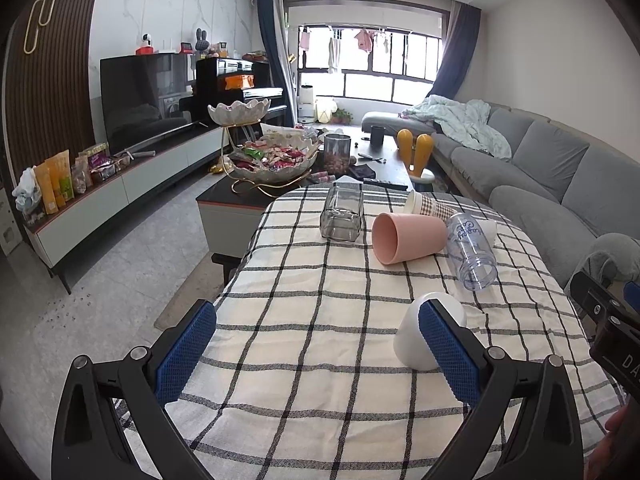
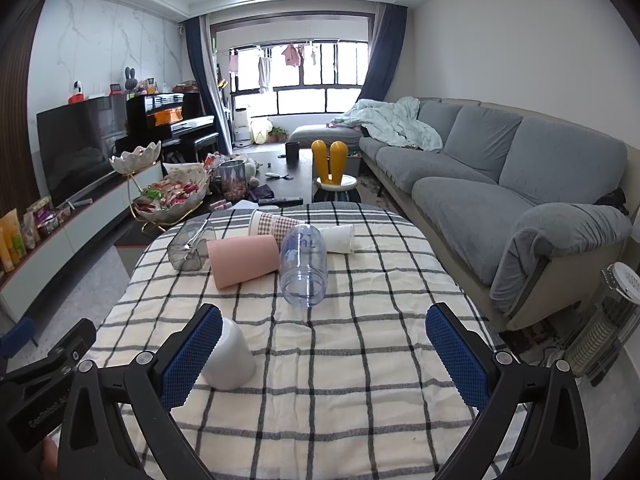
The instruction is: Flip cup upside down
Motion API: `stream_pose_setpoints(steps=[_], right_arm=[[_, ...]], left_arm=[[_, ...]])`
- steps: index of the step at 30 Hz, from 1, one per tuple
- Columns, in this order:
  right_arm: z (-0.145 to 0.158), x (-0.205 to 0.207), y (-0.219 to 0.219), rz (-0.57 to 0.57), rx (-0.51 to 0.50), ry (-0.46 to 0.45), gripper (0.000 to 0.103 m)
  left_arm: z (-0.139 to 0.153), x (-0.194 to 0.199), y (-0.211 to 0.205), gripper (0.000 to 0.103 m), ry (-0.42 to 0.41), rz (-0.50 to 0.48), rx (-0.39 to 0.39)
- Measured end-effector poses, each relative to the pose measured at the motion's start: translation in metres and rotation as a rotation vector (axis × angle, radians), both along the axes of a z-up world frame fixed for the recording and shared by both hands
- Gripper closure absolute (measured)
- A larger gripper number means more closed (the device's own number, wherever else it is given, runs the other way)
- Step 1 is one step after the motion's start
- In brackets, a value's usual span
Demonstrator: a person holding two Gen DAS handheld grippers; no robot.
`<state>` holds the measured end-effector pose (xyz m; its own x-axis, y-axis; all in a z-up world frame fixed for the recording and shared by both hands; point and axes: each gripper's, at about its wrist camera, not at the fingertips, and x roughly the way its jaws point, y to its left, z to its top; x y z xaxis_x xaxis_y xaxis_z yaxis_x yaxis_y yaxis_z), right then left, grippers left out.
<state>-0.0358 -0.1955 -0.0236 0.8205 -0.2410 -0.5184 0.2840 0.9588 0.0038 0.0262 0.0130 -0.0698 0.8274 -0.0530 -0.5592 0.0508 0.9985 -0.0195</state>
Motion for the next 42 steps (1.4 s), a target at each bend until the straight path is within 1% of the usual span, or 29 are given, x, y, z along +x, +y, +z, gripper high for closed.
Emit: stream_pose_setpoints(steps=[26,32,42], right_arm=[[-0.0012,0.0017,-0.0012,-0.004,0.006,0.005,0.001],[-0.0007,0.0017,-0.0005,-0.007,0.008,0.006,0.001],[-0.0005,0.0018,-0.0001,-0.007,0.009,0.006,0.001]], left_arm=[[-0.0002,-0.0015,-0.0056,0.0,0.007,-0.002,-0.007],[0.0027,-0.0009,-0.0022,0.0,0.008,0.013,-0.002],[0.001,0.0011,-0.0001,0.0,0.012,0.013,0.0]])
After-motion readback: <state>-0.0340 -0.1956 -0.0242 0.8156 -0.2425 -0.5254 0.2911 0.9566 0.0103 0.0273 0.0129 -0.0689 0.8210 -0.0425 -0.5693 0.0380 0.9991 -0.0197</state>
